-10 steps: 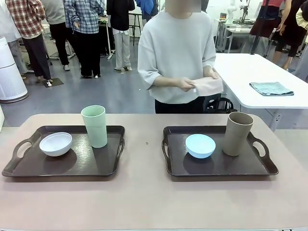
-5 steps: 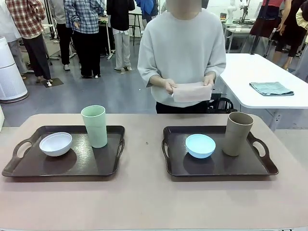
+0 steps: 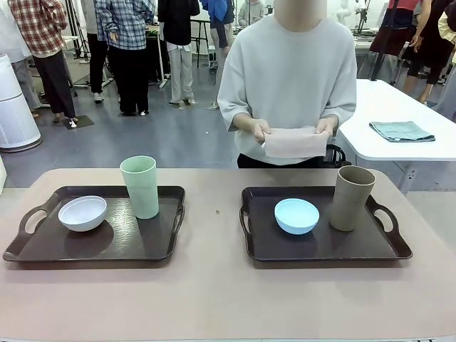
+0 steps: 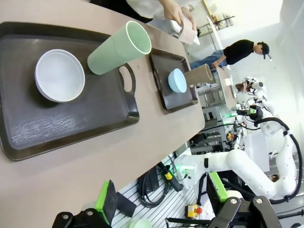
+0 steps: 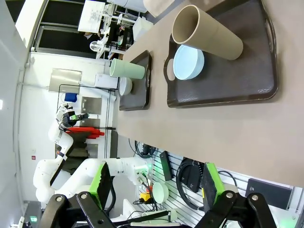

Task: Set up a tray with a mat and arrange the tableware.
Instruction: Pick up the Picnic Bowl and Reusable plastic cup from the Handle tray in front of the human's position and hold them in the air.

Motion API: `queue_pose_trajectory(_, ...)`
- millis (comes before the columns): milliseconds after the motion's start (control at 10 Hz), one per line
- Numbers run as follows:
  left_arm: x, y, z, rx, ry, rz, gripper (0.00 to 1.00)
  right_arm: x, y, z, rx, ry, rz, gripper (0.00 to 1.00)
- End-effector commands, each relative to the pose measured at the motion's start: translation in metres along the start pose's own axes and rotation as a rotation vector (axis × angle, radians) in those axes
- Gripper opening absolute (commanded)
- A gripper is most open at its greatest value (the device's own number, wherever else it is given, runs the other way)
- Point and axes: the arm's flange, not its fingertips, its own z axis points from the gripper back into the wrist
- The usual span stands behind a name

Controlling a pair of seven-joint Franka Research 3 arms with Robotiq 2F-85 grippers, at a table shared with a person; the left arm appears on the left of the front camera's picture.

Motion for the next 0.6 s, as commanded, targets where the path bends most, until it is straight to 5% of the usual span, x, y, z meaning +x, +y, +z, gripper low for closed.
queue_pose_trajectory(0, 0.0015, 0.0012, 0.0019, -0.017, -0.008, -0.022, 1.00, 0.0040, -0.0005, 0.0002, 0.026, -0.005, 0.019, 1.00)
queue_pose_trajectory(500, 0.0015, 0.0012, 0.0019, -0.017, -0.008, -0.022, 1.00, 0.0040, -0.0005, 0.0002, 0.026, -0.005, 0.019, 1.00)
